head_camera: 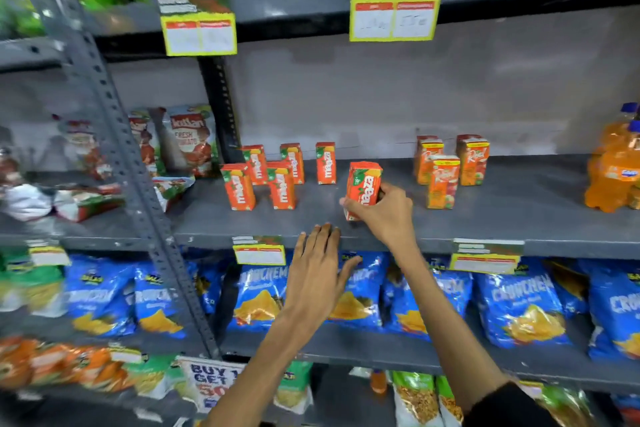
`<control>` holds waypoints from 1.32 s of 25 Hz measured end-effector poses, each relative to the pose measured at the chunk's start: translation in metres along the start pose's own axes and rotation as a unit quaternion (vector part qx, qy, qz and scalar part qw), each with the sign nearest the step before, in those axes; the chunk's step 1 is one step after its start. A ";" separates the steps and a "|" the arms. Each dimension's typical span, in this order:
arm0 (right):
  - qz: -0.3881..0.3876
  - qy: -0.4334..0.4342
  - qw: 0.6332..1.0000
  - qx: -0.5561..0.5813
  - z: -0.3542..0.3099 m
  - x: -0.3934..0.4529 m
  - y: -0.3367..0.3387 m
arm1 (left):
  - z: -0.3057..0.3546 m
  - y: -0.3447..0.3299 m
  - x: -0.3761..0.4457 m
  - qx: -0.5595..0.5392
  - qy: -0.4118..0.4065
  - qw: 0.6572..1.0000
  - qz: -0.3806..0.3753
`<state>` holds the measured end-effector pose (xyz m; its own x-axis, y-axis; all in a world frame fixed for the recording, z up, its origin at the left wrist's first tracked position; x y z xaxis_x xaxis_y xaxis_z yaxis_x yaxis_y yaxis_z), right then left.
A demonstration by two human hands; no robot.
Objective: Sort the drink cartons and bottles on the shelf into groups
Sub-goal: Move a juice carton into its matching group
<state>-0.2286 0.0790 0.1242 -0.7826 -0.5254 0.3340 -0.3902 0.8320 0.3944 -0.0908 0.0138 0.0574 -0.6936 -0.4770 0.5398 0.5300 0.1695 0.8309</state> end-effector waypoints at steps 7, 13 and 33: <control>-0.012 0.007 0.999 -0.032 -0.010 0.031 -0.077 | -0.036 -0.001 0.002 -0.002 0.002 1.000 -0.001; -0.018 -0.019 0.999 -0.045 -0.001 0.047 -0.095 | -0.035 -0.004 0.001 0.007 -0.009 1.000 0.002; 0.139 0.030 0.989 -0.033 0.083 -0.002 0.136 | 0.120 -0.014 0.021 -0.085 -0.054 0.994 0.042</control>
<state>-0.3204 0.2075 0.1064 -0.8242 -0.2890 0.4870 -0.1298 0.9335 0.3343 -0.1719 0.1051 0.0734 -0.6866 -0.3713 0.6251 0.6565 0.0528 0.7524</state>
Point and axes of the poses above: each hand's wrist, its own x-axis towards the middle knuckle, its own y-axis out of the back of the hand, z = x × y, the point moved 9 cm from there along x, towards the middle knuckle, and after that the axes turned 5 degrees about -x, right-handed, at the moved point
